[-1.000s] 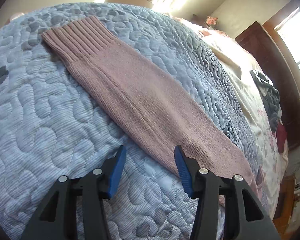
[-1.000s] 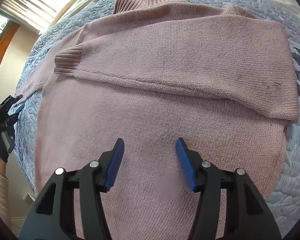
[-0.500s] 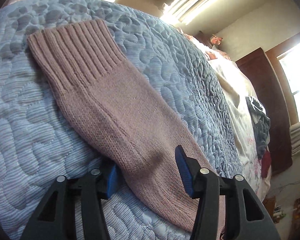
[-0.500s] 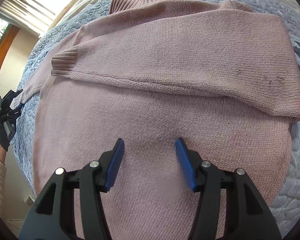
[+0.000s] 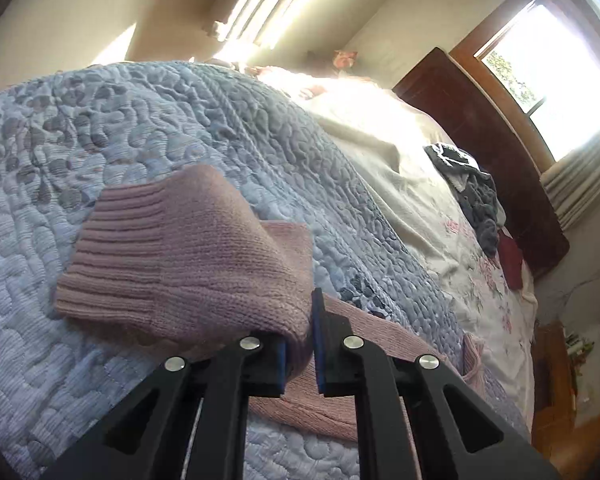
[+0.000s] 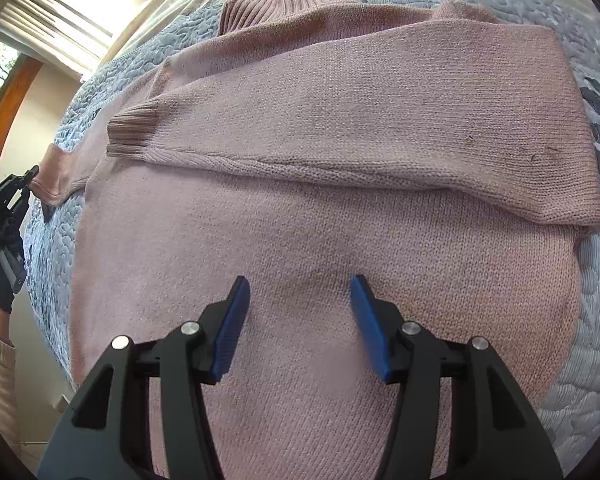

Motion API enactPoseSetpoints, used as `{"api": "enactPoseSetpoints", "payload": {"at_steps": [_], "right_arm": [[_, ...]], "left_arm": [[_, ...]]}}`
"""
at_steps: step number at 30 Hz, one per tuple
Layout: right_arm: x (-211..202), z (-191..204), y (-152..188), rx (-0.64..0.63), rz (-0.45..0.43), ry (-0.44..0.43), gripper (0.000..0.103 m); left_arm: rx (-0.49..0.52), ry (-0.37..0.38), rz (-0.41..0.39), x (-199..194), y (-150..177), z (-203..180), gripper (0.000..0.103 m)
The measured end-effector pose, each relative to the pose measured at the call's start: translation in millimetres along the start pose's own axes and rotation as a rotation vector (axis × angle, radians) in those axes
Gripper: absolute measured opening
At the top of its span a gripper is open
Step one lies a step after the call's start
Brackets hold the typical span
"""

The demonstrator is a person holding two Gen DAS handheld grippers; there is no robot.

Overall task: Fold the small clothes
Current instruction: 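Grasp the other sleeve cuff with the left gripper and fold it across the body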

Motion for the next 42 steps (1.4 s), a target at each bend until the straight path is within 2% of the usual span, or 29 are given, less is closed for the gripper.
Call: {"api": "enactPoseSetpoints", "payload": {"at_steps": [8,14,19,24,29,33,35,37,39,42], "right_arm": [[-16,-7,7,-0.009,-0.021,0.028,0.053],[-22,-22,10,0.015,-0.033,0.026,0.053],[-22,-27,13,0.019,-0.034,0.013,0.053],[-20,-31,14,0.031,-0.033,0.003,0.053],[-18,-31,10,0.039,-0.021,0.009,0.053],[-19,-26,4,0.033,-0.004,0.034,0.053],[-22,-16,-2,0.017,-0.001,0.039,0.055],[-27,1,-13,-0.015,-0.011,0.019,0.055],[-29,23,-28,-0.04,-0.018,-0.016,0.056],[-21,59,-52,-0.062,-0.008,-0.082,0.056]], "left_arm": [[0.227,0.138,0.042,3,53,-124,0.01],[0.337,0.243,0.086,17,109,-205,0.01],[0.368,0.285,0.149,38,155,-242,0.01],[0.365,0.227,0.243,75,186,-236,0.01],[0.274,0.187,0.389,108,212,-202,0.012],[0.212,0.259,0.439,89,214,-185,0.017],[0.224,0.296,0.436,65,206,-178,0.017],[0.258,0.288,0.392,40,191,-169,0.02],[0.279,0.246,0.323,23,168,-157,0.021],[0.314,0.135,0.25,22,135,-145,0.023]]}}
Point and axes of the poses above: each gripper's, at about its wrist camera, not at the fingertips, and x roughly the way its jaws point, z to its left, y to its underside, the point moved 2 cm from there along x, roughly the way its jaws point, and after that the axes turned 1 degree about x, right-handed, at the moved point
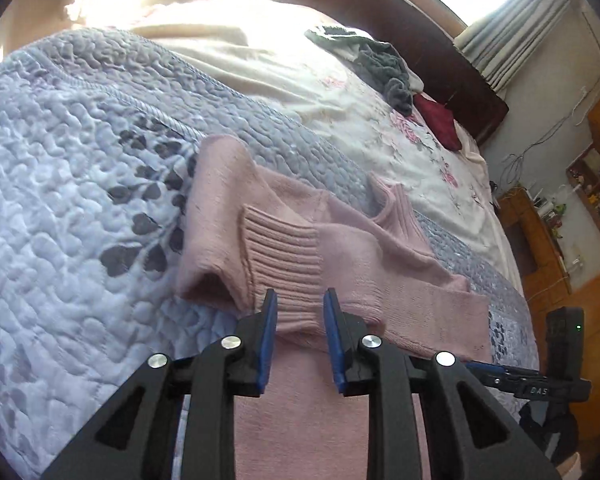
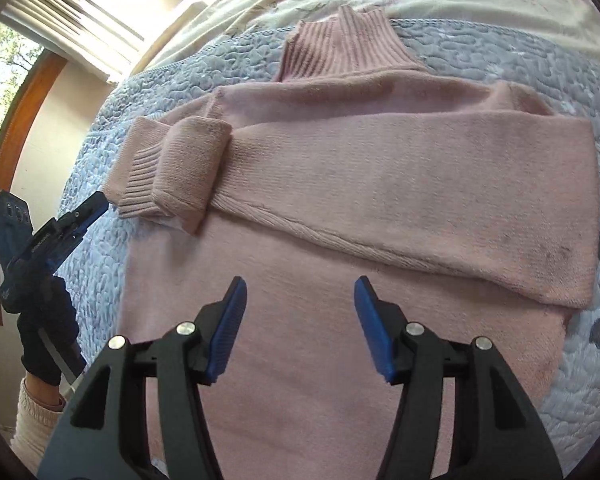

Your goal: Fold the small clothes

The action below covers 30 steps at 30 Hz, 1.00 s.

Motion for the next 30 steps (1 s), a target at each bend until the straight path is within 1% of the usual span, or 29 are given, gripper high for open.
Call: {"api": "enactPoseSetpoints", "payload": {"at_steps": [2,4,7,10,12,13,14,15,16,17,18,20,22,26,28,30], "right_arm": [[13,21,-15,-0.008,0.014,-0.027,0.056],[28,38,-28,0.004,0.034,-0.06,0.056],[50,61,-43,0.028,0.064,-0.118,0.056],[73,75,-54,0.049,0.093,-0.129,0.056],[88,79,-57,0.073,0.115,-0.143,0.057],[94,80,-57,0.084,0.125,-0.154,0.056],[100,81,-58,0.089,0.132,-0.162,0.048],[106,82,-59,0.087,0.139,-0.163,0.033],[110,84,-60,0.084,0.14,-0.144,0.029],[111,83,-60,0.078,0.134,-0.121,0.019],[111,83,-60,0.071,0.129,-0.112,0.014],[102,80,-59,0.067,0.112,-0.139,0.012],[84,78,-58,0.043,0.075,-0.152,0.011],[38,72,-59,-0.006,-0.015,-0.153,0.011],[13,63,-57,-0.018,-0.058,-0.154,0.011],[-4,50,-55,-0.023,-0.093,-0.131,0.011]], "left_arm": [[0.009,-0.057,0.001,7,-13,9,0.024],[0.029,-0.129,0.02,18,-20,16,0.024],[0.044,-0.188,0.066,35,-21,25,0.024],[0.032,-0.183,0.104,48,-16,30,0.024],[0.025,-0.18,0.114,55,-12,31,0.024],[0.022,-0.18,0.114,57,-11,33,0.024],[0.02,-0.178,0.111,57,-10,34,0.024],[0.016,-0.172,0.108,56,-9,35,0.024],[0.012,-0.167,0.107,55,-9,36,0.024],[0.008,-0.162,0.108,54,-9,37,0.025],[0.004,-0.158,0.109,53,-9,37,0.025],[-0.001,-0.156,0.109,48,-11,36,0.025],[-0.001,-0.152,0.08,37,-15,31,0.025],[0.037,-0.133,-0.001,17,-23,12,0.025],[0.058,-0.129,-0.023,14,-25,-1,0.025],[0.093,-0.121,-0.025,19,-25,-16,0.025]]}}
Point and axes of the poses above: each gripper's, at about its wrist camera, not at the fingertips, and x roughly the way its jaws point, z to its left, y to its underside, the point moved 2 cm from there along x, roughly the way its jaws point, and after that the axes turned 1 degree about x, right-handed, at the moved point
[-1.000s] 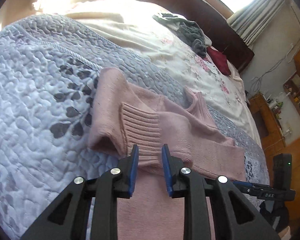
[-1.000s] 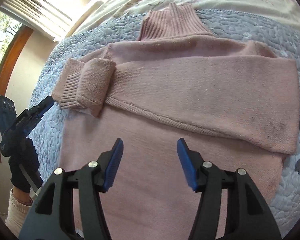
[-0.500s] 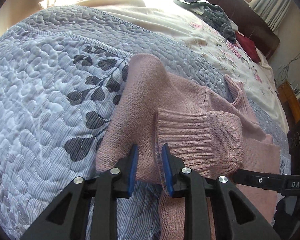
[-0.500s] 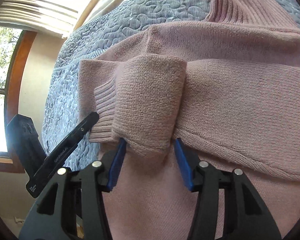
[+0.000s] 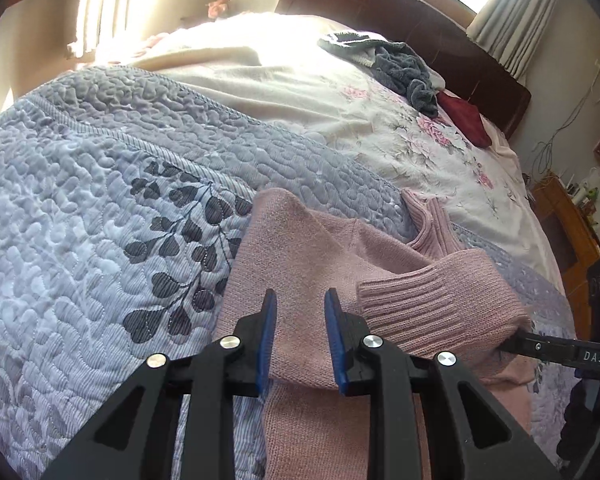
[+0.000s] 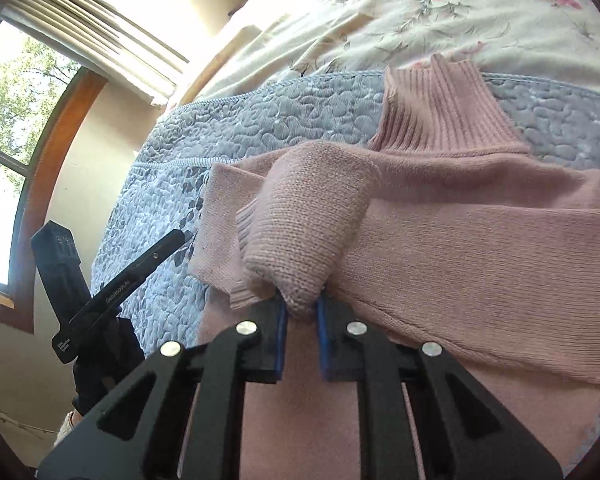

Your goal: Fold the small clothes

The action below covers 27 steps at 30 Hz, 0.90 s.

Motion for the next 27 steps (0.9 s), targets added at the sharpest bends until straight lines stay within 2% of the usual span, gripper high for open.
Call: {"api": "enactPoseSetpoints", "payload": {"at_steps": [3,5,9,13,16,18,19,21,23,27], "right_arm": [[-13,-25,5,0.006,-0.021,0.077,0.011],[-11,-48,10,0.036,-0.005,0.117,0.011],[11,-83,21,0.09,0.053,0.174,0.012],[30,-93,29,0.096,0.107,0.206,0.016],[23,-82,31,0.05,0.093,0.264,0.021],[3,-67,27,0.01,0.029,0.302,0.033],[-6,-56,26,-0.022,-0.009,0.316,0.035],[-14,-35,21,-0.071,-0.041,0.319,0.046],[-6,-18,17,-0.092,-0.012,0.276,0.045],[31,5,16,-0.136,0.046,0.297,0.045]], "left_arm": [[0.066,-0.008,0.026,16,4,-22,0.025],[0.087,-0.013,0.06,30,10,-32,0.025],[0.104,-0.057,0.131,61,26,-39,0.025],[0.103,-0.081,0.162,77,33,-36,0.025],[0.113,-0.081,0.178,74,30,-37,0.025],[0.12,-0.075,0.157,62,25,-40,0.025],[0.125,-0.065,0.133,55,22,-43,0.025],[0.141,-0.051,0.105,46,16,-49,0.025],[0.152,-0.041,0.107,47,14,-57,0.026],[0.184,-0.063,0.145,68,16,-64,0.026]]}}
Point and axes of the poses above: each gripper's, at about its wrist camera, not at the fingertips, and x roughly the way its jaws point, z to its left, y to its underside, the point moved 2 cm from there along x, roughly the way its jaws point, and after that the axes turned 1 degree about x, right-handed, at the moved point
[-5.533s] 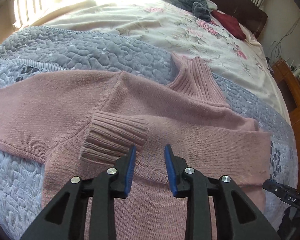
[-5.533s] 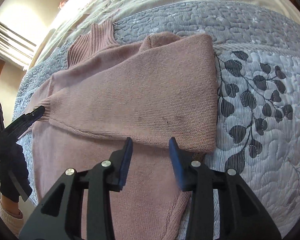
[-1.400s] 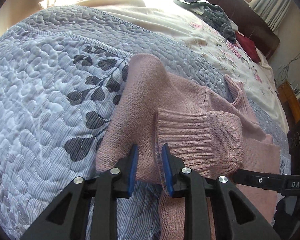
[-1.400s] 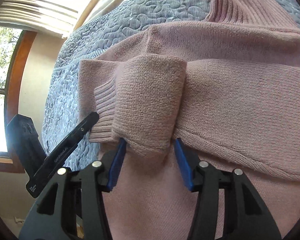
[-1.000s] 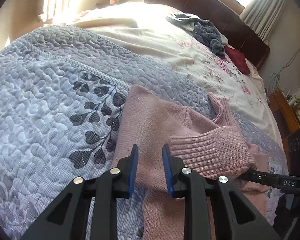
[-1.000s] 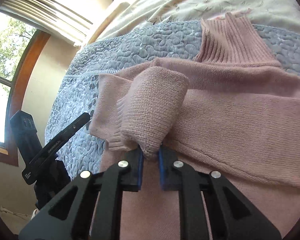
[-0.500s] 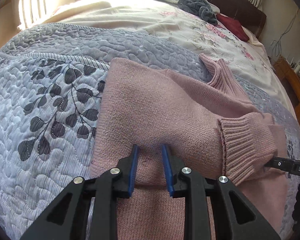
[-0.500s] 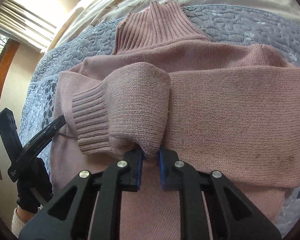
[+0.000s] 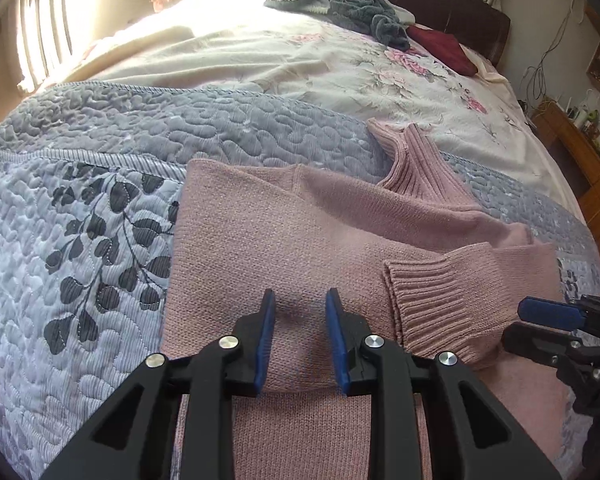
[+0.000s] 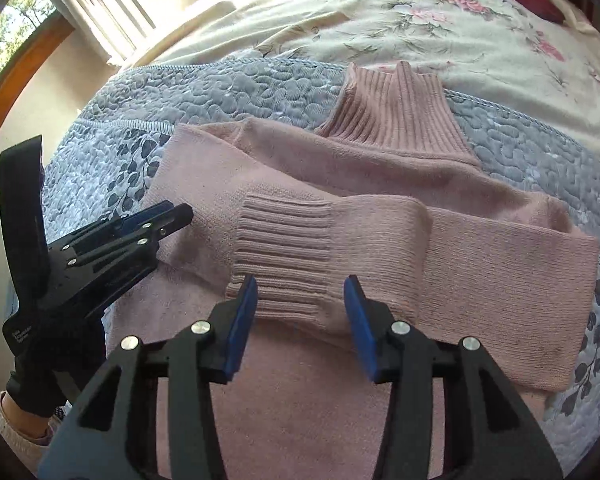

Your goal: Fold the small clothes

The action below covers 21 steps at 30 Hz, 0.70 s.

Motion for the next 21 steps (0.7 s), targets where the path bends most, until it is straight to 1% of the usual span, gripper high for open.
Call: {"api": "enactPoseSetpoints", "payload": {"at_steps": [2,4,6,7,8,10,11,12,14,17,21], "right_arm": [[23,12,-1,0.008,0.042,-0.013,0.045],[43,21,-1,0.001,0.079,0.019,0.048],[58,29,-2,-0.017,0.093,0.052,0.059],[63,32,-2,-0.025,0.094,0.068,0.059],[67,34,-3,-0.04,0.096,0.092,0.055],[69,37,-4,-0.074,0.086,0.116,0.039],[67,36,-5,-0.081,0.082,0.114,0.026],[63,34,-5,-0.077,0.078,0.099,0.016],[49,22,-4,-0.045,0.062,0.056,0.013],[22,-2,-2,0.003,0.024,-0.005,0.013],[-19,-48,4,0.112,-0.038,-0.065,0.013]], "left_arm": [[-0.018,-0.008,0.016,10,0,4,0.026],[-0.043,0.001,0.03,17,0,8,0.027],[-0.051,0.002,0.037,21,1,11,0.029],[-0.048,0.003,0.037,22,1,12,0.029],[-0.044,0.004,0.037,22,1,12,0.03],[-0.037,0.005,0.037,23,3,12,0.03],[-0.035,0.006,0.037,23,3,12,0.03],[-0.034,0.008,0.036,23,3,13,0.03],[-0.041,0.013,0.035,24,3,14,0.03],[-0.051,0.018,0.032,24,4,15,0.03],[-0.051,0.016,0.029,23,5,15,0.03]]}}
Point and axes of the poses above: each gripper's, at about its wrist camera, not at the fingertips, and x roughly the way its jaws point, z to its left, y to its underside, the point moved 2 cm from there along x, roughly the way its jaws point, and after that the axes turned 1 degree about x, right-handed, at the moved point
